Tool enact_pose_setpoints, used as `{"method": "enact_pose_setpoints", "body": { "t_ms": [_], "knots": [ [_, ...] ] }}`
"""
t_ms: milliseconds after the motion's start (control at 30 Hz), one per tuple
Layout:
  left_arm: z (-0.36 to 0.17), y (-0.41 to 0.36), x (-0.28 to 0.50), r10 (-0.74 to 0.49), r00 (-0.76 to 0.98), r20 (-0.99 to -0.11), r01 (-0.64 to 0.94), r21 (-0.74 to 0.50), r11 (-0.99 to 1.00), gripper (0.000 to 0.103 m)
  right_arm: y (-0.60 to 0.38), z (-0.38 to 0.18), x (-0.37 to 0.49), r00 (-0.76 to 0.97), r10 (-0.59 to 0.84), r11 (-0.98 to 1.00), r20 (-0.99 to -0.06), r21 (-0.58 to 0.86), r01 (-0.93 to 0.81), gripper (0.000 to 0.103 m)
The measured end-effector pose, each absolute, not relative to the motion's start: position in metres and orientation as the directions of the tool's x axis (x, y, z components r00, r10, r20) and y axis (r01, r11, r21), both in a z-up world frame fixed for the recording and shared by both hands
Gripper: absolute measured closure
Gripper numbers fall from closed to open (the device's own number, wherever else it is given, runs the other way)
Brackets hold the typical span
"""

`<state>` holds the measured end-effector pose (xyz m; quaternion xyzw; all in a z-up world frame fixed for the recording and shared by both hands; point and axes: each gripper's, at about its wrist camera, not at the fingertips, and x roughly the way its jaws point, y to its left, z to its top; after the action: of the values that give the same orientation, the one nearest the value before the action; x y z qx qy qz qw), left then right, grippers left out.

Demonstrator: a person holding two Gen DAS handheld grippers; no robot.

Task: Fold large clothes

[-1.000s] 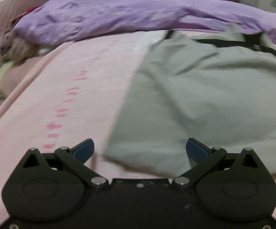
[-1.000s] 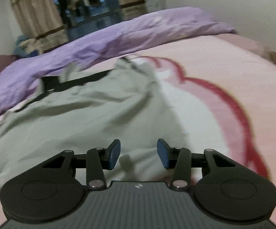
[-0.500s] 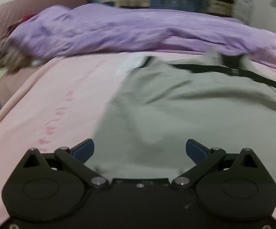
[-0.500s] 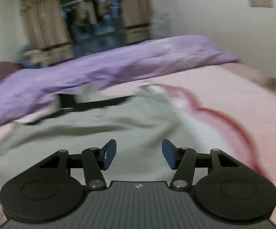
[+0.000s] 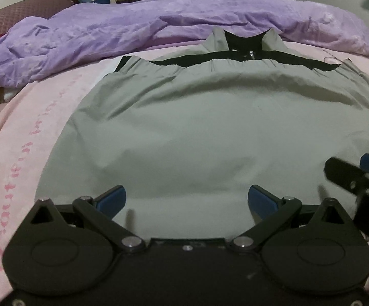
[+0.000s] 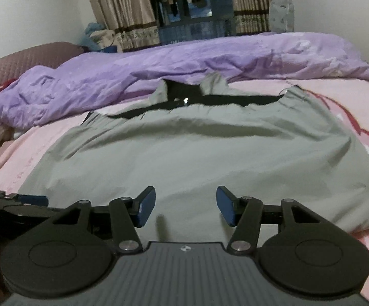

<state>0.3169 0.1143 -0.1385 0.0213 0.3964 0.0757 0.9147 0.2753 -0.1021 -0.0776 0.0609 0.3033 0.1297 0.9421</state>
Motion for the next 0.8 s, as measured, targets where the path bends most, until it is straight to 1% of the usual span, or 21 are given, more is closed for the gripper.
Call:
{"method": "enact_pose_setpoints", "body": {
  "t_ms": [167,233,333,400,433,567,667,700,800],
  "knots": [
    [-0.146,0.123,0.319,0.137,0.659,-0.740,-0.133,0.065,0.989,0.000,-0.092,-0.092,0.275,0.747,0.258,0.966,-0.613,0.153,-0.208,0.036],
    [-0.149,0.128,0.317,0.127,0.652,-0.747,-0.148,0.039,0.988,0.000,-0.095,-0.095,0.273,0.745,0.263,0.965,-0.613,0.152,-0.215,0.035],
    [-0.150,0.134,0.315,0.133,0.646,-0.751,-0.162,0.036,0.986,0.000,-0.103,-0.096,0.273,0.741,0.261,0.965,-0.619,0.155,-0.210,0.034],
    [-0.150,0.138,0.314,0.147,0.644,-0.750,-0.168,0.048,0.985,0.000,-0.112,-0.096,0.272,0.746,0.232,0.973,-0.624,0.133,-0.191,0.029],
    [-0.151,0.141,0.313,0.155,0.643,-0.750,-0.173,0.055,0.983,0.000,-0.121,-0.097,0.271,0.748,0.213,0.977,-0.629,0.126,-0.173,0.029],
    [-0.152,0.166,0.310,0.211,0.624,-0.753,-0.238,0.074,0.968,0.000,-0.169,-0.102,0.271,0.748,0.074,0.996,-0.660,0.080,-0.027,0.030],
    [-0.152,0.188,0.308,0.266,0.601,-0.754,-0.297,0.098,0.950,0.000,-0.214,-0.099,0.263,0.745,0.011,0.990,-0.667,0.112,0.086,0.032],
    [-0.152,0.193,0.307,0.273,0.597,-0.754,-0.310,0.097,0.946,0.000,-0.226,-0.099,0.259,0.743,0.002,0.985,-0.670,0.131,0.115,0.030],
    [-0.152,0.205,0.306,0.285,0.587,-0.758,-0.343,0.087,0.935,0.000,-0.260,-0.102,0.248,0.718,-0.071,0.955,-0.693,0.161,0.250,0.030]
  ]
}}
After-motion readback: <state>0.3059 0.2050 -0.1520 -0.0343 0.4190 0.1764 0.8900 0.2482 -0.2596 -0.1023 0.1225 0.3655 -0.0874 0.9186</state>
